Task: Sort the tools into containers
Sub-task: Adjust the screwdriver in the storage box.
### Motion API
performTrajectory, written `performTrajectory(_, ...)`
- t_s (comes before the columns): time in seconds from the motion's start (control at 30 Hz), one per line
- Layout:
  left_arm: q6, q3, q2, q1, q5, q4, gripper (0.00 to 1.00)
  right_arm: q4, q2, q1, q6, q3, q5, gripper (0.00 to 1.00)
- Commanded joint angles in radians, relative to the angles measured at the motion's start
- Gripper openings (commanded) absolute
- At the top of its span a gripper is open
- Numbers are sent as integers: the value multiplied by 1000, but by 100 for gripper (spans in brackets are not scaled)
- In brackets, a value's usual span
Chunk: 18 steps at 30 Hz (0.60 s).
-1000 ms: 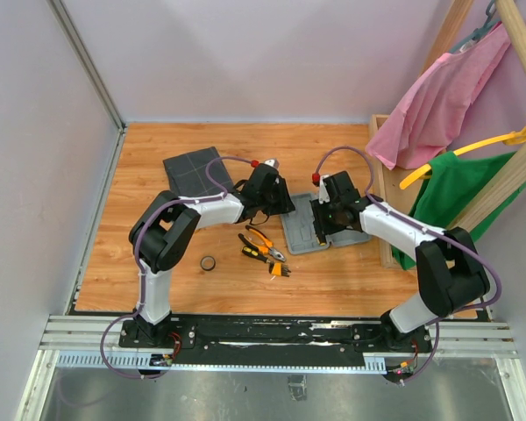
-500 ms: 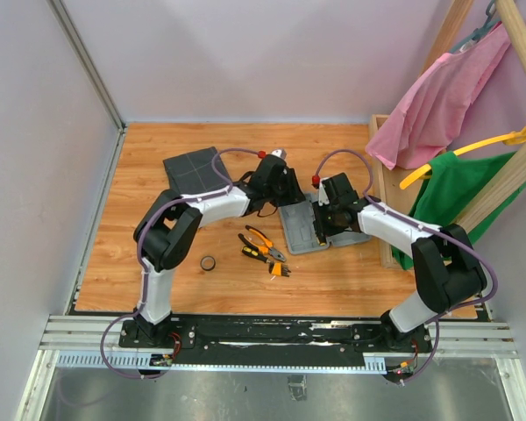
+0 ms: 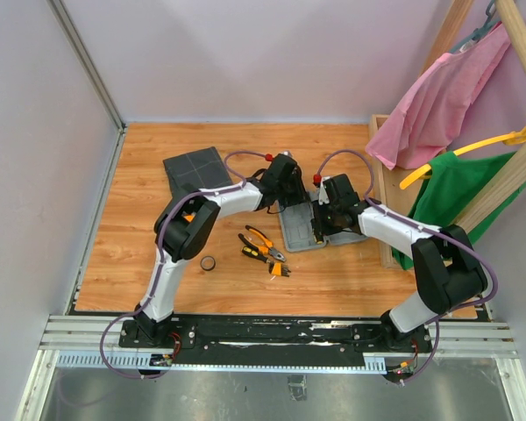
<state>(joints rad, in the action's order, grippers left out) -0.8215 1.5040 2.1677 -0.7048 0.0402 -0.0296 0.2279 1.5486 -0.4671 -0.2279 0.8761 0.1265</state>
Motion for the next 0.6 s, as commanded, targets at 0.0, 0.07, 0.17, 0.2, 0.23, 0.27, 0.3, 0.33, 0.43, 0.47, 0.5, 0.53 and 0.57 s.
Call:
performTrajectory(0.0,-21,61,29,-10,-5,-18,37,41,34,1,-7,-50,7,23)
performTrajectory(0.07,-23,69,40,-10,-3,-18,35,40,37,1,-6,-52,9,23)
performTrajectory(0.17,-28,81,53,-12,-2,-18,31,35,38,1,-7,-54,14,23)
performTrajectory(0.2,-30,84,58,-12,1,-17,29,36,39,1,-6,-55,15,23)
performTrajectory(0.23,-29,87,61,-13,0,-19,27,34,38,1,-6,-55,15,23)
performTrajectory(0.27,-29,90,66,-14,2,-21,25,34,38,1,-5,-56,15,23)
performTrajectory(0.3,-29,93,68,-15,2,-23,23,34,38,1,-5,-56,15,23)
performTrajectory(0.33,-29,94,69,-16,0,-27,22,33,38,1,-5,-58,15,23)
performTrajectory(0.43,-28,93,67,-19,-14,-38,19,31,38,1,-5,-59,17,23)
performTrajectory(0.47,-26,93,65,-19,-19,-42,19,31,38,1,-5,-59,17,23)
performTrajectory(0.5,-23,93,64,-19,-23,-45,19,31,38,1,-5,-59,18,23)
performTrajectory(0.53,-23,94,64,-19,-27,-49,18,31,38,1,-4,-58,19,23)
performTrajectory(0.57,-21,94,64,-19,-32,-54,17,31,38,1,-6,-58,18,23)
